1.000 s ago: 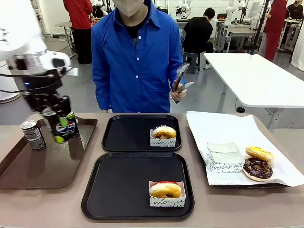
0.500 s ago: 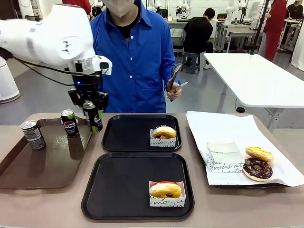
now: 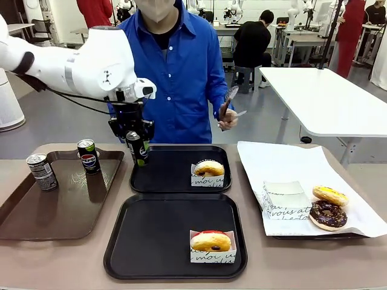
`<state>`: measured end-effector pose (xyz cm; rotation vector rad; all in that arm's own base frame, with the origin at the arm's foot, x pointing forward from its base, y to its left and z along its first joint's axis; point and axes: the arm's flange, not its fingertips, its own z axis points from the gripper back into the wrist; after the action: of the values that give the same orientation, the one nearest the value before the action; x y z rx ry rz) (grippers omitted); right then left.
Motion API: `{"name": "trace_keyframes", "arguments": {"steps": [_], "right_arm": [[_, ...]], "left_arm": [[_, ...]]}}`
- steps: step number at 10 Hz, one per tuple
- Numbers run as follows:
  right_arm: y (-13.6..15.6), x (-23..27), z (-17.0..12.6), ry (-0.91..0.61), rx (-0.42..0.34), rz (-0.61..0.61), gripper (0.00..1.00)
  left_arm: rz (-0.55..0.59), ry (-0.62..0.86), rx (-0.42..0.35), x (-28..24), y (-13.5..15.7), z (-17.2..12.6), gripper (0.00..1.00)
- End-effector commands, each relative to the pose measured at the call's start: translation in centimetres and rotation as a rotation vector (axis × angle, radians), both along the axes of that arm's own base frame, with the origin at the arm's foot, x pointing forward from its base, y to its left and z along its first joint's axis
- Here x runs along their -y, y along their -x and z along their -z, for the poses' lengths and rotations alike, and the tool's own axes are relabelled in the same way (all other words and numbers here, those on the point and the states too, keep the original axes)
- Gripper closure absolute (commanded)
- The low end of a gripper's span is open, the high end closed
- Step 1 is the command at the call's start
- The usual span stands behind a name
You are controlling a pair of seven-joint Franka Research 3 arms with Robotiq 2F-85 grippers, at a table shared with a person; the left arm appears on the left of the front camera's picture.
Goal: Set up donuts and drinks on trays.
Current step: Pick up one Pepsi coke and place it on the Flat Tray.
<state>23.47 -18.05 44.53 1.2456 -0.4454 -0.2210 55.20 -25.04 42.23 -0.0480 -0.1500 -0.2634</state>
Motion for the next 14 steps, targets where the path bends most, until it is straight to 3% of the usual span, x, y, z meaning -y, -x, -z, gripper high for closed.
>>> {"name": "trace_keyframes", "arguments": {"steps": [1,4,5,8,9,10,12,14], "right_arm": [[-0.1,0.0,0.0,-0.01,0.019,-0.004,0.0],[-0.1,0.0,0.0,-0.01,0.019,-0.004,0.0],[-0.1,0.0,0.0,-0.01,0.019,-0.004,0.0],[-0.1,0.0,0.0,-0.01,0.019,-0.004,0.0],[-0.1,0.0,0.0,-0.01,0.019,-0.004,0.0],[-0.1,0.0,0.0,-0.01,0.019,-0.004,0.0],[-0.1,0.0,0.0,-0.01,0.019,-0.004,0.0],[-0.1,0.0,0.0,-0.01,0.019,-0.004,0.0]], "left_arm": [[0.013,-0.026,0.048,-0.3,0.4,2.5,0.41],[0.017,-0.063,-0.018,0.2,0.6,5.0,0.41],[0.028,-0.045,-0.022,0.4,0.8,4.9,0.0],[0.039,-0.043,-0.015,0.6,1.3,3.7,0.0],[0.037,-0.038,-0.02,0.5,1.3,3.4,0.11],[0.044,-0.03,-0.013,0.4,1.6,2.8,0.01],[0.039,-0.05,-0.008,0.5,3.0,1.1,0.0],[0.081,-0.093,-0.025,0.1,6.5,-1.5,0.0]]}}
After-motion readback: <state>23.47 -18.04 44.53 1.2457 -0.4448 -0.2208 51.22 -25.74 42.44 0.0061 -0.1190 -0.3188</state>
